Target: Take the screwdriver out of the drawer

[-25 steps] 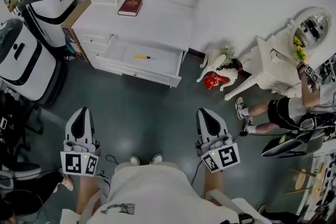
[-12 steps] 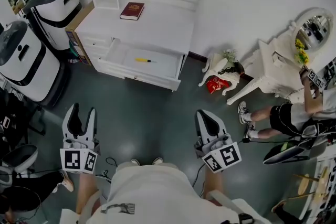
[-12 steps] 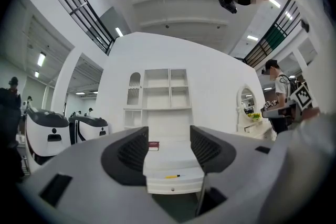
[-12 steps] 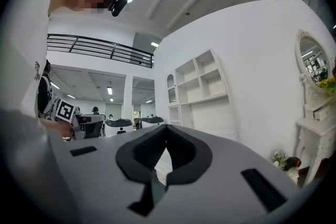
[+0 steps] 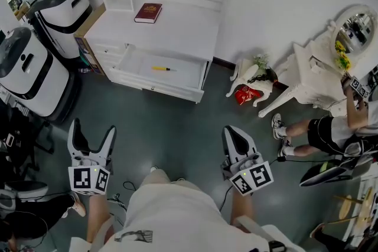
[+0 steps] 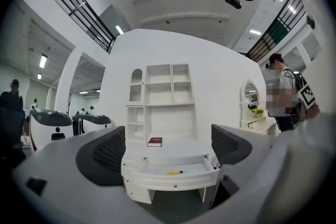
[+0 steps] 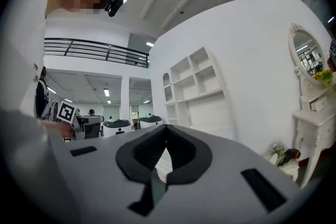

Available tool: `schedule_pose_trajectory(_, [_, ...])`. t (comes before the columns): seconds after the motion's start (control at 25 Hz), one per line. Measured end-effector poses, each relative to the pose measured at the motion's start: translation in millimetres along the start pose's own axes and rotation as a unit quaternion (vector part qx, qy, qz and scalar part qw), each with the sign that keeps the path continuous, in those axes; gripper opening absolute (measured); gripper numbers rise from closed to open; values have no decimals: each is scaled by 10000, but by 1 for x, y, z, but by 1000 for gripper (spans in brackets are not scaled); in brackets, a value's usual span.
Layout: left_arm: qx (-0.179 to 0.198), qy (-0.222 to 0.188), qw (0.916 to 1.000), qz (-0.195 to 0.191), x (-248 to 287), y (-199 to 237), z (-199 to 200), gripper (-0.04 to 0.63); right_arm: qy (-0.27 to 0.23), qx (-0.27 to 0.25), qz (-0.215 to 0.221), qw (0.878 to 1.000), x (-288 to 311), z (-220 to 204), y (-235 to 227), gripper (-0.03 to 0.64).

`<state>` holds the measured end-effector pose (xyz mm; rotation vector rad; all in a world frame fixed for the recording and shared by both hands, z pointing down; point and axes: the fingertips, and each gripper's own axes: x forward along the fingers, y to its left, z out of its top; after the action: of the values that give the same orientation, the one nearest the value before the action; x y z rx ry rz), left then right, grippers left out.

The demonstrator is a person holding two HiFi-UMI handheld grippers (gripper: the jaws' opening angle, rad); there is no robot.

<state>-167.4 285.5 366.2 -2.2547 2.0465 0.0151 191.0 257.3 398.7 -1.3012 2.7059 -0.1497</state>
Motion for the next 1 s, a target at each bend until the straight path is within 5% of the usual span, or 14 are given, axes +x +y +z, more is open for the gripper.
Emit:
schedule_pose_trajectory(0.48, [-353, 189, 9990, -176, 95, 20, -50, 495, 395, -50, -242, 9989, 69, -21, -34, 9])
schedule_pose_trajectory(1.0, [-627, 359, 9944, -772, 312, 97, -83, 495, 532, -304, -442, 9971, 283, 1, -80, 9])
